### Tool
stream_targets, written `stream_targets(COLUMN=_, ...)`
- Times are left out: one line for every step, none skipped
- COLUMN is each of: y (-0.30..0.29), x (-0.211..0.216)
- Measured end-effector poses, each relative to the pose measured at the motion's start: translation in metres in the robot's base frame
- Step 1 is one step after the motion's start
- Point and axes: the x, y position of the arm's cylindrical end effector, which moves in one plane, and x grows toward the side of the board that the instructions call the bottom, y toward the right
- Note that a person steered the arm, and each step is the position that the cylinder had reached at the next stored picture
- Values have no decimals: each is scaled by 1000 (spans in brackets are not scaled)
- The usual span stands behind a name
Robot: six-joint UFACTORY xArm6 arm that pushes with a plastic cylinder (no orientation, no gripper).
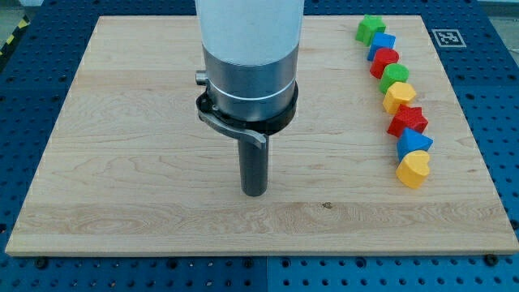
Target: Separate yellow heart and the blue triangle
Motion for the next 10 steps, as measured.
stream_targets(y=0, x=0)
stream_targets(y=-1, x=-15)
stream_targets(y=-14, x=-26)
stream_targets(y=-24, x=-56)
stream_targets(y=-24, x=-104)
stream_targets(y=-18, x=-167)
stream_targets(y=-18, x=-176)
stream_targets(y=-18, x=-176)
stream_targets(y=-18, x=-178)
stream_targets(y=-18, x=-172)
